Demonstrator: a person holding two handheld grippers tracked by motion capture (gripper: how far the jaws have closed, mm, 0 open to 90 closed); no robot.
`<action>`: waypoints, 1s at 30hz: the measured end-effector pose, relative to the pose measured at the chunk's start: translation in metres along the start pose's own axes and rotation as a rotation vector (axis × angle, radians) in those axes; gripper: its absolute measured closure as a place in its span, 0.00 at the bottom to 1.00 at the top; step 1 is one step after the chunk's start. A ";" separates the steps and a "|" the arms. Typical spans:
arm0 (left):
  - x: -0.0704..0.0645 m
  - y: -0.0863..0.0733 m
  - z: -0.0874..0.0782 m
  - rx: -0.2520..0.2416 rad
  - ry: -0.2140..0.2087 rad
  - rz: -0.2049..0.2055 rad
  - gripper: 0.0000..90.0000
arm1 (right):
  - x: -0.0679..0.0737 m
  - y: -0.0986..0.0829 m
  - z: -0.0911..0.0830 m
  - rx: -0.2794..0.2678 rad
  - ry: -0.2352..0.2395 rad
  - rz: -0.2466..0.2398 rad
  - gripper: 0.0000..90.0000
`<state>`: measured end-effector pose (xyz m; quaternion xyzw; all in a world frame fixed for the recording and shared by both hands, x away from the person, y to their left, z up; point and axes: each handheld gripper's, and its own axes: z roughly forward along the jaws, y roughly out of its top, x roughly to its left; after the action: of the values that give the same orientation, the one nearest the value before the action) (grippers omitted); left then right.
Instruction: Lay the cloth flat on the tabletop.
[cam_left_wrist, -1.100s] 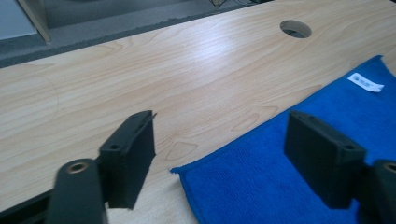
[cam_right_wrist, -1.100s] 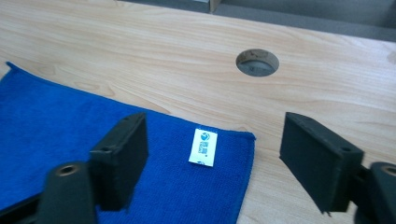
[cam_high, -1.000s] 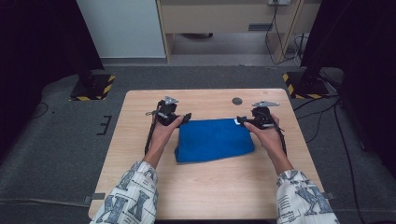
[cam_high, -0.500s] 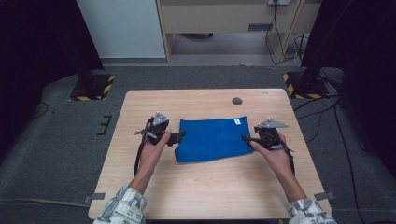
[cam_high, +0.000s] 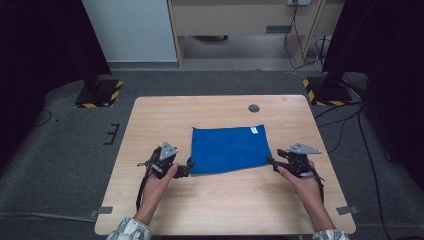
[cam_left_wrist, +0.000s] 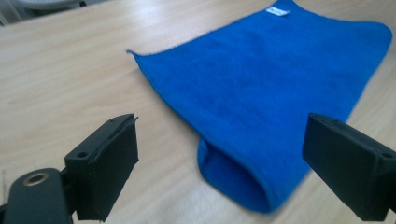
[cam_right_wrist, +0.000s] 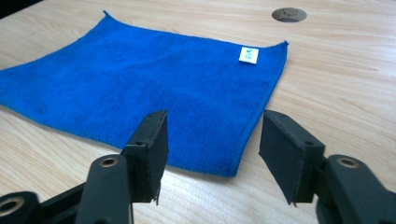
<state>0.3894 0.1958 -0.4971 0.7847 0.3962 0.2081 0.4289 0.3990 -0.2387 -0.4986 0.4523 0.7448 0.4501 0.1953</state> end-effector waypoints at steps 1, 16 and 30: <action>0.000 -0.003 -0.002 0.010 0.005 0.002 0.10 | 0.000 0.000 0.000 0.005 0.000 0.002 0.48; -0.004 -0.011 -0.007 0.034 -0.018 -0.033 0.11 | 0.002 -0.008 0.000 0.048 0.009 -0.014 0.58; -0.011 -0.010 0.003 0.058 -0.019 0.008 0.11 | -0.006 -0.015 0.005 0.092 0.000 -0.012 0.67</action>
<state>0.3806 0.1886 -0.5070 0.8003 0.3950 0.1907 0.4088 0.3984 -0.2440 -0.5150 0.4563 0.7674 0.4142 0.1772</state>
